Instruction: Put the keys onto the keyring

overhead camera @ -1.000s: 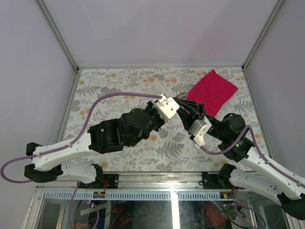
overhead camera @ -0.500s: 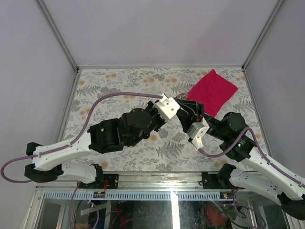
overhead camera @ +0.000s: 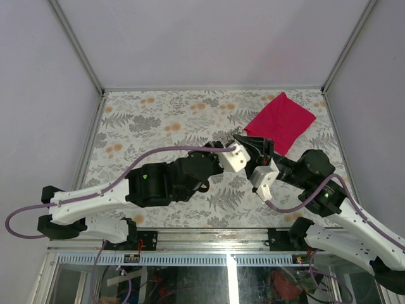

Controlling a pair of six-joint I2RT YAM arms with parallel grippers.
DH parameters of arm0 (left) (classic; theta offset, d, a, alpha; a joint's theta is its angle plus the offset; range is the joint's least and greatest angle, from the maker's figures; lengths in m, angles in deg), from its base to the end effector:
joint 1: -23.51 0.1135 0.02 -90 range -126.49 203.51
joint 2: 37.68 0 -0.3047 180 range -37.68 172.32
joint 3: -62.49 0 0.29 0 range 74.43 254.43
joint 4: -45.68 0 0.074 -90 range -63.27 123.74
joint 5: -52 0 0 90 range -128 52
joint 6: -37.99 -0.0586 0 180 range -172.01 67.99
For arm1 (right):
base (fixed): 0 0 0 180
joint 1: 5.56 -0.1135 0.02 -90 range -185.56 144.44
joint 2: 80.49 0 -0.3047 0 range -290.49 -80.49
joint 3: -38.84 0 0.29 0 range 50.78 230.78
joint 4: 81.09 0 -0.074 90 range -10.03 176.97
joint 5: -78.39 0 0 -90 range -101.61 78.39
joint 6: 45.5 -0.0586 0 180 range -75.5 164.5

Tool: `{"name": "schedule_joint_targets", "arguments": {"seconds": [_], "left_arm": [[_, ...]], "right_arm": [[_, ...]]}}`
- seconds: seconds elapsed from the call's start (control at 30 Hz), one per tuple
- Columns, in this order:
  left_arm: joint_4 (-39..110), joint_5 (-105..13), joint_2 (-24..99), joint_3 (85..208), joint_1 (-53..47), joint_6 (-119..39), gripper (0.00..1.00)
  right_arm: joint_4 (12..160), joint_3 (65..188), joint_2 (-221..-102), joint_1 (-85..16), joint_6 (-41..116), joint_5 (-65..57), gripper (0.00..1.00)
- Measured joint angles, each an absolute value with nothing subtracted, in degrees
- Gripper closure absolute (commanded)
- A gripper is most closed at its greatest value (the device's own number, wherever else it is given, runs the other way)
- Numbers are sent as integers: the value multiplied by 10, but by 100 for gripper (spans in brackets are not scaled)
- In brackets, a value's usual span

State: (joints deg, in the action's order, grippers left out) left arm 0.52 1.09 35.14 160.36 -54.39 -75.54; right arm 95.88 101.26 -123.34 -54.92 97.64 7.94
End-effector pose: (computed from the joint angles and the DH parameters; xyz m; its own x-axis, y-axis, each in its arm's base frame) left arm 0.1000 -0.2904 0.4863 0.1874 0.6043 -0.7744 0.6108 0.5458 0.5737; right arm 0.1113 0.1598 0.4546 0.8505 -0.1667 -0.4988 -0.4059 0.3950 -0.8241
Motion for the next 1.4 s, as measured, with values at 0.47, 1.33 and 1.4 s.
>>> {"name": "schedule_joint_targets", "arguments": {"seconds": [0.47, 1.33, 1.4], "left_arm": [[15, 176, 389, 1590, -570, -912, 100], [-20, 98, 385, 1688, -606, -844, 100], [-25, 97, 387, 1690, -607, -840, 100]], "right_arm": [[954, 912, -1094, -549, 890, 53, 64], [1131, 905, -1150, -549, 825, 115, 62], [1129, 910, -1156, -549, 833, 118, 62]]}}
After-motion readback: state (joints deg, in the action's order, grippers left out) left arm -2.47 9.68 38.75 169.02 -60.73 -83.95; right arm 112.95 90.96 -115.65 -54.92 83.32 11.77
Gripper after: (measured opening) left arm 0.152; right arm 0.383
